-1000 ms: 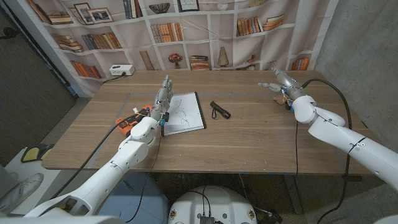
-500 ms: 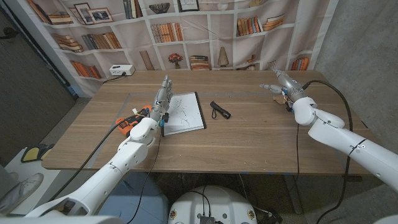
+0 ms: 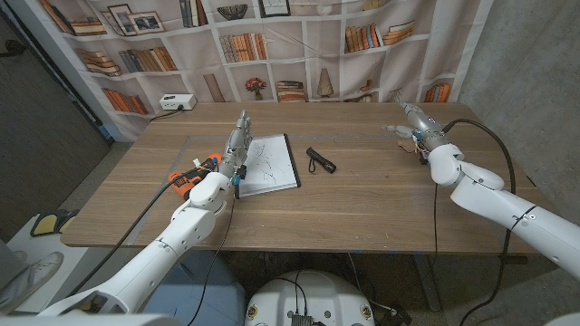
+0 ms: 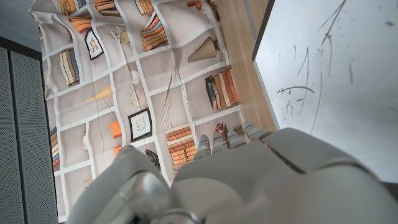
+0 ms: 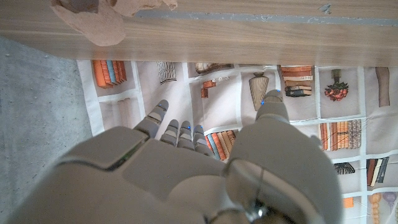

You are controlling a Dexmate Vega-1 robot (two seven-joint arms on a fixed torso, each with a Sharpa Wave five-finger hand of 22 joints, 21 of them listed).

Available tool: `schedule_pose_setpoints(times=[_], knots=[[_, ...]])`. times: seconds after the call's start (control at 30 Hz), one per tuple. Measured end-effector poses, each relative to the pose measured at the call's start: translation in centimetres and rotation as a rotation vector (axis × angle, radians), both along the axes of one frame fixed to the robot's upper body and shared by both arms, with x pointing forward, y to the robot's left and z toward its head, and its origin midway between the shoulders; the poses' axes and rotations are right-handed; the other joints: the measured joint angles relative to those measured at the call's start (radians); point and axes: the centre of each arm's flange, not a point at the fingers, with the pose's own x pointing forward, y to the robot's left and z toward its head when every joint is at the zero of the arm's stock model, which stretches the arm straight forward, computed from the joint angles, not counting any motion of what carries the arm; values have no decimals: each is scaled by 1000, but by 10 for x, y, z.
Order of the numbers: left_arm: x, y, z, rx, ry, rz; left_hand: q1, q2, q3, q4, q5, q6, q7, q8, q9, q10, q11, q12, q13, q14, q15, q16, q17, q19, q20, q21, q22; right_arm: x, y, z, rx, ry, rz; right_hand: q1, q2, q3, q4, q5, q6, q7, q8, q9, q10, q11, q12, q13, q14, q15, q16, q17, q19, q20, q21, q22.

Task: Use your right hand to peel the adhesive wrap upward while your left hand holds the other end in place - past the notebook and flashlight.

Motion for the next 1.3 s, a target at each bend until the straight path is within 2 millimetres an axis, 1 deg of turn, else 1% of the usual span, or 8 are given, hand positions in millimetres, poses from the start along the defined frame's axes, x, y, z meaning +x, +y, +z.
schedule_pose_setpoints(times=[0.43, 0.6, 0.67, 0.83, 0.93, 1.03, 1.17, 1.3], knots=[[-2, -1, 0, -1, -2, 6, 0, 0, 0, 0, 0, 0, 0, 0, 0, 0, 0, 0, 0, 0, 0, 0, 0, 0, 0, 0, 0, -2, -4, -6, -13, -15, -26, 4, 4, 8, 8, 0, 19, -19, 4, 0, 23, -12, 4, 0, 18, -18, 0, 0, 15, -15, 0, 0], [-2, -3, 0, -2, -1, 5, 0, 0, 8, 0, 0, 0, 0, 0, 0, 1, -1, 0, 0, 0, 0, 0, 0, 0, 0, 0, 0, -2, -8, -9, -12, -19, -35, 9, -1, 8, 8, 0, 34, -23, 8, 0, 34, -12, 4, 0, 25, -25, 0, 0, 22, -22, 0, 0], [-2, -3, 0, -2, -1, 4, 0, 0, 8, 0, 0, 0, 0, 0, 0, 6, -6, 0, 0, 0, 0, 0, 0, 0, 0, 0, 0, -2, -8, -10, -12, -20, -37, 15, 4, 8, 8, 0, 34, -23, 8, 0, 38, -17, 4, 0, 25, -25, 0, 0, 23, -23, 0, 0], [-2, -5, 0, -1, -1, 1, 0, 0, 8, 0, 0, 0, 0, 0, 0, 5, -5, 0, 0, 0, 0, 0, 0, 0, 0, 0, 0, -2, -10, -12, -12, -24, -43, 22, 4, 11, 11, 0, 43, -33, 8, 0, 46, -25, 4, 0, 35, -35, 0, 0, 29, -28, 0, 0], [-2, -6, 0, 0, 1, 1, 0, 0, 8, 0, 0, 0, 0, 0, 0, 5, -5, 0, 0, 0, 0, 0, 0, 0, 0, 0, 0, -3, -12, -15, -13, -24, -48, 23, 4, 14, 14, 0, 46, -36, 8, 0, 51, -30, 4, 0, 36, -36, 0, 0, 36, -22, 0, 0], [-1, -6, 1, 0, 1, 0, 0, 0, 8, 0, 0, 0, 0, 0, 0, 5, -5, 0, 0, 0, 0, 0, 0, 0, 0, 0, 0, -3, -13, -16, -14, -26, -52, 31, 12, 14, 14, 0, 46, -36, 8, 0, 54, -32, 4, 0, 41, -41, 0, 0, 39, -25, 0, 0], [-1, -6, 0, 0, 2, 0, 0, 0, 8, 0, 0, 0, 0, 0, 0, 5, -5, 0, 0, 0, 0, 0, 0, 0, 0, 0, 0, -3, -13, -17, -15, -28, -55, 54, 28, 31, 8, 0, 57, -47, 8, 0, 57, -36, 4, 0, 47, -46, 0, 0, 43, -29, 0, 0], [-1, -6, 0, 0, 2, 0, 0, 0, 8, 0, 0, 0, 0, 0, 0, 5, -5, 0, 0, 0, 0, 0, 0, 0, 0, 0, 0, -3, -14, -18, -17, -31, -59, 91, 49, 54, 1, 0, 68, -58, 8, 0, 68, -51, 4, 0, 47, -46, 0, 0, 48, -49, 0, 0]])
